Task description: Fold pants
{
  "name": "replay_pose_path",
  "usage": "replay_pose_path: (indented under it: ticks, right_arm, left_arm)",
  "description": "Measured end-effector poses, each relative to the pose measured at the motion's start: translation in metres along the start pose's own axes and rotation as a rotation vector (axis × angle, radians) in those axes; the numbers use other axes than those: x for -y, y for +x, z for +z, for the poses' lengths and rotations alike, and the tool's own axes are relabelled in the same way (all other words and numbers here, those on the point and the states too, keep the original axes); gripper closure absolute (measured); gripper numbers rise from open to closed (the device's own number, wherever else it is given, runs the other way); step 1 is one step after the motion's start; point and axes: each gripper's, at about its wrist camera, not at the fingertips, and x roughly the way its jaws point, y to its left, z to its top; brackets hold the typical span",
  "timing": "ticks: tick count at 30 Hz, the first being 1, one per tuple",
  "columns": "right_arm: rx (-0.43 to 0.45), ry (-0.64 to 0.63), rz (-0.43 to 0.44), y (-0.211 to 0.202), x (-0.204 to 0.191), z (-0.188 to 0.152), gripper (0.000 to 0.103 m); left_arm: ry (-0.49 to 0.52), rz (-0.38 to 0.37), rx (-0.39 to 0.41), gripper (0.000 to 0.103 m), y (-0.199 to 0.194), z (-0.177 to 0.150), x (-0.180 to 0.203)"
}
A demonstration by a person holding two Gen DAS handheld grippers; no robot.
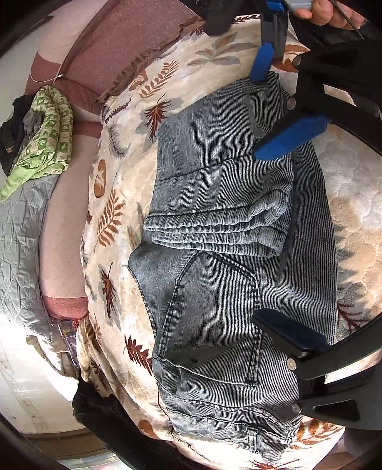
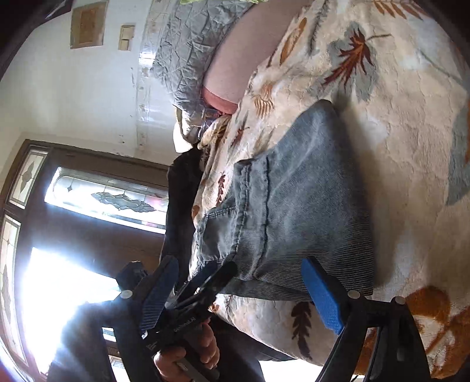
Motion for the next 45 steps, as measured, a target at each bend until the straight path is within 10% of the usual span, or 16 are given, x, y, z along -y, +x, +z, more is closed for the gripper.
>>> replay_pose_path:
  ticks: [3,10,19,45]
  right_arm:
    - [-0.014,0.053,-0.007,0.006,0.013,-0.002,0.015]
    - [-0.02,0.085,0.025,0.002,0.023,-0.001,0.015]
    - [0.096,0.023,0.074,-0.026,0.01,0.004,0.015]
    - [0.144,-0.149,-0.012,-0.006,-0.042,0.009,0.014]
  left_arm:
    - [0.037,0.032,-0.122,0.001,0.027,-0.007,0.007]
    - [0.053,0.053,-0.116,0.001,0.023,-0.01,0.013]
    - [-0.031,-0.016,0.059,0.002,-0.037,-0.01,0.002]
    - [-0.527,-0.005,0.147,0.002,-0.072,-0.071,-0.172]
